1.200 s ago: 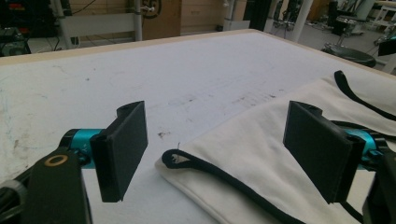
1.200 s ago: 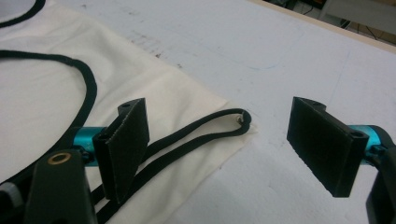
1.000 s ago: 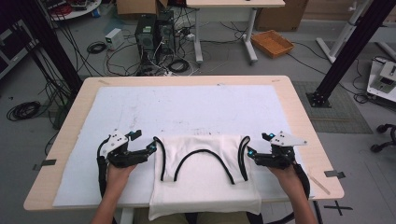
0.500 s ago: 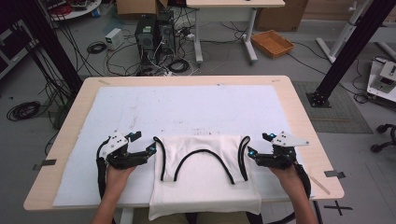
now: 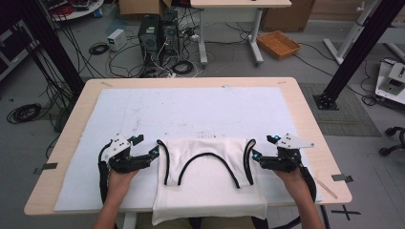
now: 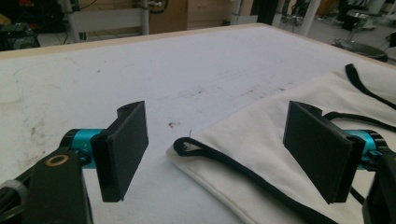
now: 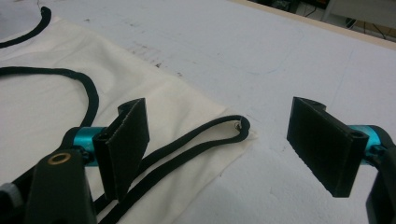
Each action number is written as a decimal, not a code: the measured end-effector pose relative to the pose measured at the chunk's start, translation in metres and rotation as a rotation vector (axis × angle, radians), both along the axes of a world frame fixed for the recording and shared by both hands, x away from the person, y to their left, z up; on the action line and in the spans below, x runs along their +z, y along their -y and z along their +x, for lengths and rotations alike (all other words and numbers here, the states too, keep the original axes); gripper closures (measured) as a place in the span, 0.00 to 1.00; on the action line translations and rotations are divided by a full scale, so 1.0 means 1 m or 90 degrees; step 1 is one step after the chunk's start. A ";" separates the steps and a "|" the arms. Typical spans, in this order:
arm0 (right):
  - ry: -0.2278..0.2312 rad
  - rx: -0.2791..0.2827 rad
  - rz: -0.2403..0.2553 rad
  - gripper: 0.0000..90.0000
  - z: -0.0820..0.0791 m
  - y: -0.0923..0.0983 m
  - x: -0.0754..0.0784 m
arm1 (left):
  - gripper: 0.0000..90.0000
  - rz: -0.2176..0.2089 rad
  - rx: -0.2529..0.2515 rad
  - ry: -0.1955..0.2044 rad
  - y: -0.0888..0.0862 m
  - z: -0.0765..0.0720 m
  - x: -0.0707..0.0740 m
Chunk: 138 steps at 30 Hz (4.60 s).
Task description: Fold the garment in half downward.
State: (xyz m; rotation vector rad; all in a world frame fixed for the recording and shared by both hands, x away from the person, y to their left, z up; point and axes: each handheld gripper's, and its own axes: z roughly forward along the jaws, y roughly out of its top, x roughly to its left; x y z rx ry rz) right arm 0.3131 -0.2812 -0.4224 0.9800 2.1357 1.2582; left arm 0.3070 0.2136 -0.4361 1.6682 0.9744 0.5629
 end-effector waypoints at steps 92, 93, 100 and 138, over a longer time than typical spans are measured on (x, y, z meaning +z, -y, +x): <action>-0.110 0.046 -0.030 0.46 0.009 0.000 -0.013 | 0.48 0.013 -0.124 -0.232 0.009 0.014 -0.012; -0.122 0.053 -0.043 0.48 0.010 -0.003 -0.016 | 0.48 0.018 -0.134 -0.243 0.011 0.015 -0.014; -0.215 0.067 -0.015 0.82 0.014 -0.004 -0.026 | 0.94 0.068 -0.189 -0.234 0.017 0.010 -0.017; -0.114 -0.087 -0.016 0.61 0.033 0.012 -0.014 | 0.61 0.029 -0.052 -0.147 0.030 0.024 -0.011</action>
